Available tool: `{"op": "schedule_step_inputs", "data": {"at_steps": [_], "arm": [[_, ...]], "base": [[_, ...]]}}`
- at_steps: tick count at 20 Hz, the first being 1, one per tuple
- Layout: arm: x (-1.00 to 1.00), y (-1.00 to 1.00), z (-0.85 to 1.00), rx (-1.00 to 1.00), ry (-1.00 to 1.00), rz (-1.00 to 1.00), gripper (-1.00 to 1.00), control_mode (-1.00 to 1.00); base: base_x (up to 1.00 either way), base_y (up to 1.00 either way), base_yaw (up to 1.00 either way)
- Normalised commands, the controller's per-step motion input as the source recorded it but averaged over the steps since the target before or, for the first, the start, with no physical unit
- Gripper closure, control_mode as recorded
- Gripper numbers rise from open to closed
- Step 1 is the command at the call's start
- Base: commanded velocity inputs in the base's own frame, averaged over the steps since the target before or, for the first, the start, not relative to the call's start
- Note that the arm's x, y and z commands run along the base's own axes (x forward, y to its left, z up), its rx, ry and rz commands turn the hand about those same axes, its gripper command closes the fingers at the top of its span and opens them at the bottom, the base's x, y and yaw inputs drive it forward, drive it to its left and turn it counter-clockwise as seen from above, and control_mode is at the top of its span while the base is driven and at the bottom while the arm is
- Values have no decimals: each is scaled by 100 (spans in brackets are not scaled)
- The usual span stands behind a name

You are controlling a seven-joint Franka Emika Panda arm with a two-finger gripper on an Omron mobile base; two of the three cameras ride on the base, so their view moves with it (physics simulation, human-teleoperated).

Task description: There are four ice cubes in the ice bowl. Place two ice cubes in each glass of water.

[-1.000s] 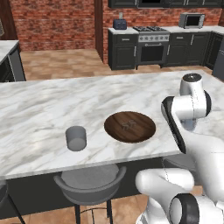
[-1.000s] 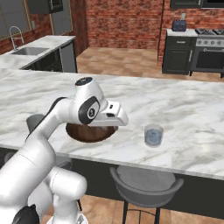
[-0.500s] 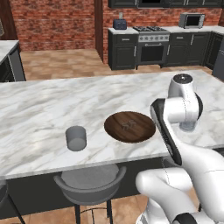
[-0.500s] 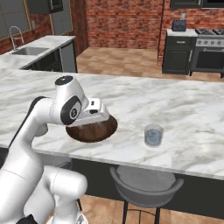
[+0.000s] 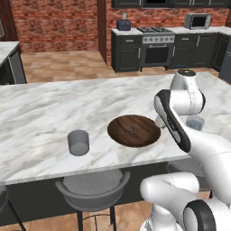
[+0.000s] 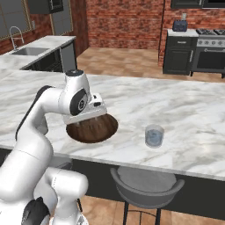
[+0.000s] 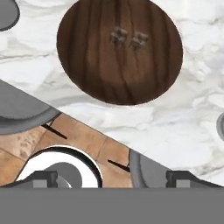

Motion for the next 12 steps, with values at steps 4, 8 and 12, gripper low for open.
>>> {"op": "schedule_step_inputs", "data": {"at_steps": [4, 8, 12], "arm": [[36, 40, -16, -11, 14, 46, -100, -100], [31, 27, -19, -4, -1, 45, -100, -100], [31, 3, -31, 0, -15, 53, -100, -100]], "base": [[0, 0, 0], [0, 0, 0], [0, 0, 0]]}}
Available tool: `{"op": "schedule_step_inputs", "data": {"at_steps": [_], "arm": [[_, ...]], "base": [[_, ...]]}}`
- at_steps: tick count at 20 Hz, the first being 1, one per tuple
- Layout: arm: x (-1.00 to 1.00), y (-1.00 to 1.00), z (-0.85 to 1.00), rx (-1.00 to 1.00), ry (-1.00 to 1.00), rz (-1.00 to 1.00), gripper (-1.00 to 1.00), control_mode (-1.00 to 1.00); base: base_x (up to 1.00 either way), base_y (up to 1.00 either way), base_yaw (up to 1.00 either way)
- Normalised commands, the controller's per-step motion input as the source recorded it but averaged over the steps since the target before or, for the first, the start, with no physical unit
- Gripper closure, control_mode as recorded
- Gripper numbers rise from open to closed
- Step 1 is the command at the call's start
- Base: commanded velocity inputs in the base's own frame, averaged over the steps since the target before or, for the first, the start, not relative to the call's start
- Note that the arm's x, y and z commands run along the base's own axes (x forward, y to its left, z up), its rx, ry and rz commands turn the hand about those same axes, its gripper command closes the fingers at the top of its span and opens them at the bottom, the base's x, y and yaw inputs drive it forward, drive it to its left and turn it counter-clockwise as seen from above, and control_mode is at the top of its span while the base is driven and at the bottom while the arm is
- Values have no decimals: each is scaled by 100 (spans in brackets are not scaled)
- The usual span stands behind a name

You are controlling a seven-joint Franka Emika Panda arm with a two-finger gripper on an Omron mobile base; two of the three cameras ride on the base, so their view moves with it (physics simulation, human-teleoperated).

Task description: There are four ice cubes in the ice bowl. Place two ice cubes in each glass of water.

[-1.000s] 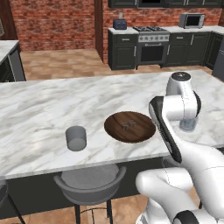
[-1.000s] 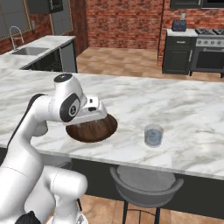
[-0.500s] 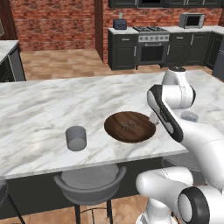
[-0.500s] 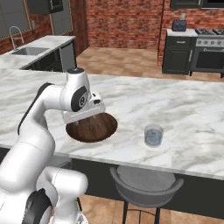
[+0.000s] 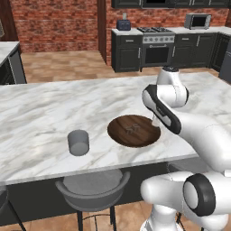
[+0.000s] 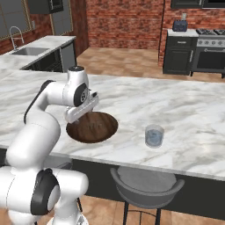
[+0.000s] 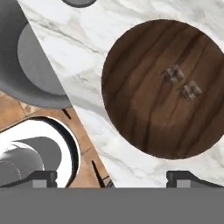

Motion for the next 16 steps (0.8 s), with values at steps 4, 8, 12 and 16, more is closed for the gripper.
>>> {"op": "schedule_step_inputs", "data": {"at_steps": [4, 8, 12, 16], "arm": [[21, 0, -42, 2, -31, 56, -100, -100], [20, 0, -23, 0, -14, 51, -100, -100], [31, 0, -6, 0, -5, 49, -100, -100], [45, 0, -1, 0, 0, 46, -100, -100]], "base": [[0, 0, 0], [0, 0, 0], [0, 0, 0], [0, 0, 0]]}}
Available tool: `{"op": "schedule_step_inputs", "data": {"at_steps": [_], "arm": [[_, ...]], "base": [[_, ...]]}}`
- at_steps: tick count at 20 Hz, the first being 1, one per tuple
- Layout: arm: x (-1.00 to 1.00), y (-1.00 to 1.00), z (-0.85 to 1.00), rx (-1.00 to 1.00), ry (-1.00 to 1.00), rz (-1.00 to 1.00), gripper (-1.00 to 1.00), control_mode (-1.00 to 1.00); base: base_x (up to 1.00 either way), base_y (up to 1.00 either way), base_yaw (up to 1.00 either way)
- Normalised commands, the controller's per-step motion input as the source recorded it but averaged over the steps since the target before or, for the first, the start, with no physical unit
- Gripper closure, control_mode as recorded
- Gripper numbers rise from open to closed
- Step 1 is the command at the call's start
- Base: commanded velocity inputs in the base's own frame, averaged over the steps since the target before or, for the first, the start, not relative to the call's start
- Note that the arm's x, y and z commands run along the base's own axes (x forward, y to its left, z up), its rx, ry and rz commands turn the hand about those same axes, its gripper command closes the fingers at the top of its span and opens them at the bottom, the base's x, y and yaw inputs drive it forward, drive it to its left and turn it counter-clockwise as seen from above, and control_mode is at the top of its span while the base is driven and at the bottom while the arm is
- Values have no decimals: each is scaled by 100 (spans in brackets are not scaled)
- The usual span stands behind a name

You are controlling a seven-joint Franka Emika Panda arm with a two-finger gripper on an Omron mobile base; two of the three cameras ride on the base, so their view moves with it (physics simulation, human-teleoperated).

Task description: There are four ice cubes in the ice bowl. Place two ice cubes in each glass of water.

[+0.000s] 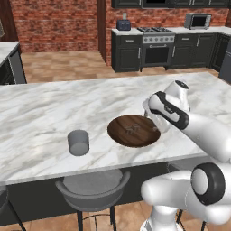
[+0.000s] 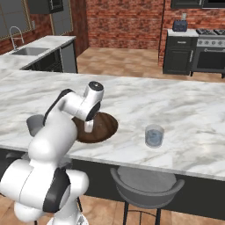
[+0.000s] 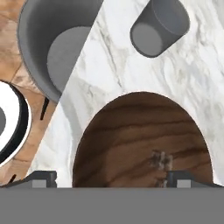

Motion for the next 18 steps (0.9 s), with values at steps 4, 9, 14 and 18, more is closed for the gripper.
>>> {"op": "schedule_step_inputs", "data": {"at_steps": [4, 9, 14, 18], "arm": [[27, 15, -13, 0, 1, 22, -100, -100], [15, 37, -24, -3, 6, -3, -100, -100], [9, 18, -47, -5, 8, -11, -100, -100], [6, 0, -51, -1, 6, -17, -100, -100]], "base": [[0, 0, 0], [0, 0, 0], [0, 0, 0], [0, 0, 0]]}}
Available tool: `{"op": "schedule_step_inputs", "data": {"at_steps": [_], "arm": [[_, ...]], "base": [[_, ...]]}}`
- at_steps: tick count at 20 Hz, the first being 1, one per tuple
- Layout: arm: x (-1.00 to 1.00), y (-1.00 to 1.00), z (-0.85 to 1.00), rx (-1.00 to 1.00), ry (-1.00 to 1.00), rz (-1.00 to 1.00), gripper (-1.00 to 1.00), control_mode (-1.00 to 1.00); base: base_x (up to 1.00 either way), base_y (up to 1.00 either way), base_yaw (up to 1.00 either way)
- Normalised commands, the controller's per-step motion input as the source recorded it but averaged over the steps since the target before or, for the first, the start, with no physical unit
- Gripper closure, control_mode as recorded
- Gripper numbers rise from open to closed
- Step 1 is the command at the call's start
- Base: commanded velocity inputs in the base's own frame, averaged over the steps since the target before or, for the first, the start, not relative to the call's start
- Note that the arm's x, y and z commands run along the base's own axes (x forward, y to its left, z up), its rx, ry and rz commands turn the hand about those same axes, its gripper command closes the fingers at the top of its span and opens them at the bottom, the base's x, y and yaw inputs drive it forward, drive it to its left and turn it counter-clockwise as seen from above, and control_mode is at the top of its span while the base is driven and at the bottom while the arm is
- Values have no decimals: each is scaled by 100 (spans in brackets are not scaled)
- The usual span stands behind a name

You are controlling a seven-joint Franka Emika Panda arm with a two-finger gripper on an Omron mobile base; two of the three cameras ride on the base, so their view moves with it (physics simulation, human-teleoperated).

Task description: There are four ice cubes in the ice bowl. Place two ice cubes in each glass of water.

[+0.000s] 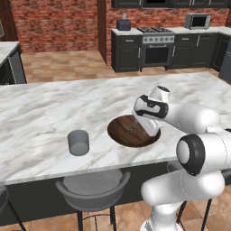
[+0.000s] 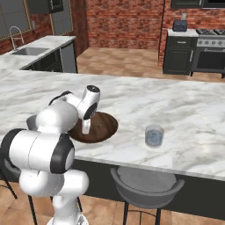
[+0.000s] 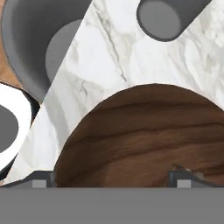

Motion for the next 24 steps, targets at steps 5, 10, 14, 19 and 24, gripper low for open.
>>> {"op": "schedule_step_inputs", "data": {"at_steps": [5, 10, 14, 19, 24], "arm": [[33, -1, -16, 0, 2, -10, -100, -100], [53, 0, -1, 0, 0, 0, -100, -100], [47, 0, -14, 0, 0, 0, -100, -100], [40, 0, -27, 0, 0, 2, -100, -100], [25, 0, -37, 0, 4, 3, -100, -100]], "base": [[0, 0, 0], [0, 0, 0], [0, 0, 0], [0, 0, 0], [0, 0, 0]]}}
